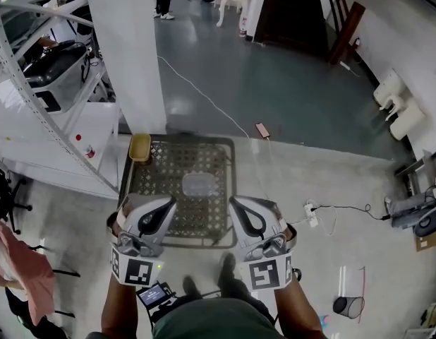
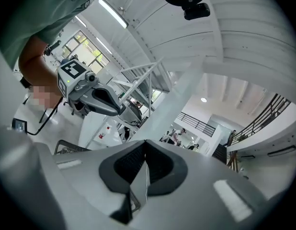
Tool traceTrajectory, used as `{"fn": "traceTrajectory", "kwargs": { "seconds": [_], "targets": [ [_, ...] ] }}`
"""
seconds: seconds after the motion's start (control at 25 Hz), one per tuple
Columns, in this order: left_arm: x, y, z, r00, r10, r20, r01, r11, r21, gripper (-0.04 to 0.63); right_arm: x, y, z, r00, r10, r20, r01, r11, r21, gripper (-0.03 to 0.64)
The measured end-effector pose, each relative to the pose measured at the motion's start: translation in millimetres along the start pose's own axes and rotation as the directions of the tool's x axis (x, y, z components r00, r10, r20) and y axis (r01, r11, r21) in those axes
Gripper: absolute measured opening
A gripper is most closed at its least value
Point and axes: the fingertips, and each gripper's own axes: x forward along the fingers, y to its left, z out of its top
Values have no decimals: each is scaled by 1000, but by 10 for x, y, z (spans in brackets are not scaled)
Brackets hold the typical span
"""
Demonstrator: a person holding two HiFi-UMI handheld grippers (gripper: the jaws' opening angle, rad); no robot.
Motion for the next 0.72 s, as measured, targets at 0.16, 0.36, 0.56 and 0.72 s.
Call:
{"fn": "traceTrajectory", "kwargs": {
  "seconds": [0.16, 0.36, 0.56, 0.72],
  "targets": [
    [347, 56, -55, 998, 16, -55, -15, 1000, 21, 3, 206, -296, -203, 998, 37, 47, -38, 999, 21, 7],
    [790, 33, -95, 993, 41, -111, -39, 999, 26, 3, 375, -646, -540, 993, 81, 89, -85, 996, 37, 8],
    [1136, -16, -171, 986, 55, -156, -52, 998, 24, 3, 501, -910, -801, 987, 113, 116, -120, 991, 54, 8],
    [1338, -20, -128, 982, 65, -177, -60, 998, 35, 3, 509, -1066, -926, 983, 129, 133, -139, 988, 64, 8]
  ]
}}
